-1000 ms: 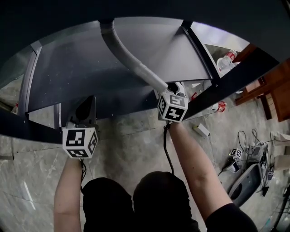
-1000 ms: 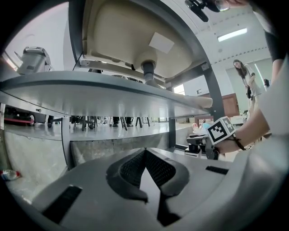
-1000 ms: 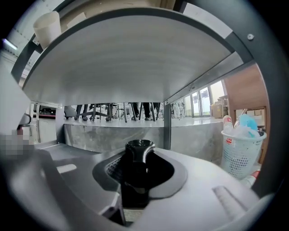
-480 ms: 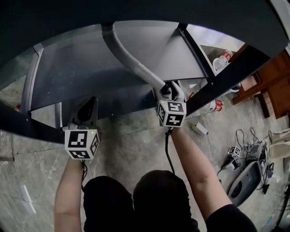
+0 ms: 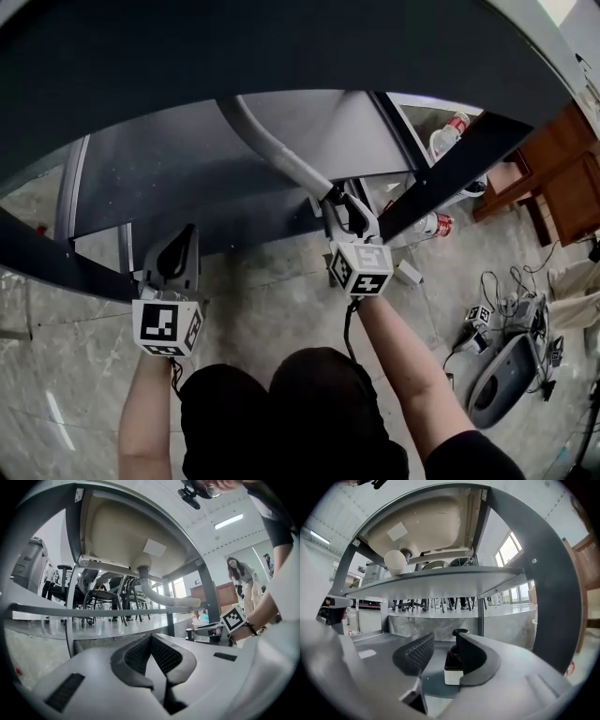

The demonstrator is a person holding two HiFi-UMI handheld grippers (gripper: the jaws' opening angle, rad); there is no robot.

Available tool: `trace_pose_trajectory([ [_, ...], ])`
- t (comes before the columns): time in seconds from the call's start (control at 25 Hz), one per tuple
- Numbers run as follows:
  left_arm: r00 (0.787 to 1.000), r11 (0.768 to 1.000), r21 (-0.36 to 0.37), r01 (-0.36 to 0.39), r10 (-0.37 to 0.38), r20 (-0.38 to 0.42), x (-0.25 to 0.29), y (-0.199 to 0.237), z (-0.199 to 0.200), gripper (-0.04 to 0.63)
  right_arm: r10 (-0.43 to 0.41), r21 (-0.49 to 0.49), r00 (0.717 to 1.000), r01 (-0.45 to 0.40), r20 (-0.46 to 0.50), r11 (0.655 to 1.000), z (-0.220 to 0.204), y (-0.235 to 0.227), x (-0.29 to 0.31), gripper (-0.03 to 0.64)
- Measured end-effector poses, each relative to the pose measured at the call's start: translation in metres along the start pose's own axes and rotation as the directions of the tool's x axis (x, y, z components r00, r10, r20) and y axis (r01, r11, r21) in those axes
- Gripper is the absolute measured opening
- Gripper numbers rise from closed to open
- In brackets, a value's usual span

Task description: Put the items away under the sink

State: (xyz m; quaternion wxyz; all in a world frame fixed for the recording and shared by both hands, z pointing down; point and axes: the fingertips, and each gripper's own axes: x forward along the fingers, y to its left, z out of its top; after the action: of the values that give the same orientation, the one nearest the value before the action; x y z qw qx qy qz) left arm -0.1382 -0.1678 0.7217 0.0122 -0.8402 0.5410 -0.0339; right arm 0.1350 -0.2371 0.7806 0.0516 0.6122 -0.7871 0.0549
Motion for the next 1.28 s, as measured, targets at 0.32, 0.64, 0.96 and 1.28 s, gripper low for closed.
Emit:
trace_pose_trajectory([
  [0.32, 0.999, 0.997, -0.08, -0.003, 0.001, -0.032, -0.021, -0.018, 0.056, 0.009, 0.02, 0.049, 0.997, -0.016, -0.076, 0.999, 0.036, 0.007, -0.031, 0.038],
  [0.64, 0.991, 0.991, -0.133, -0.019, 0.001, -0.133, -0.066, -0.045, 0.138, 0.009, 0.087, 0.05, 0.976, -0.078, -0.199, 0.996, 0.105, 0.037, -0.086, 0.023],
  [0.96, 0.979, 0.983, -0.169, -0.074, 0.039, -0.198, -0.1, -0.045, 0.238, 0.009, 0.137, 0.088, 0.963, -0.12, -0.231, 0.989, 0.209, 0.051, -0.121, 0.018],
  [1.28, 0.974, 0.979, -0.18, -0.101, 0.06, -0.22, -0.092, -0.057, 0.315, 0.009, 0.165, 0.126, 0.951, -0.136, -0.263, 0.983, 0.285, 0.047, -0.147, 0.017],
])
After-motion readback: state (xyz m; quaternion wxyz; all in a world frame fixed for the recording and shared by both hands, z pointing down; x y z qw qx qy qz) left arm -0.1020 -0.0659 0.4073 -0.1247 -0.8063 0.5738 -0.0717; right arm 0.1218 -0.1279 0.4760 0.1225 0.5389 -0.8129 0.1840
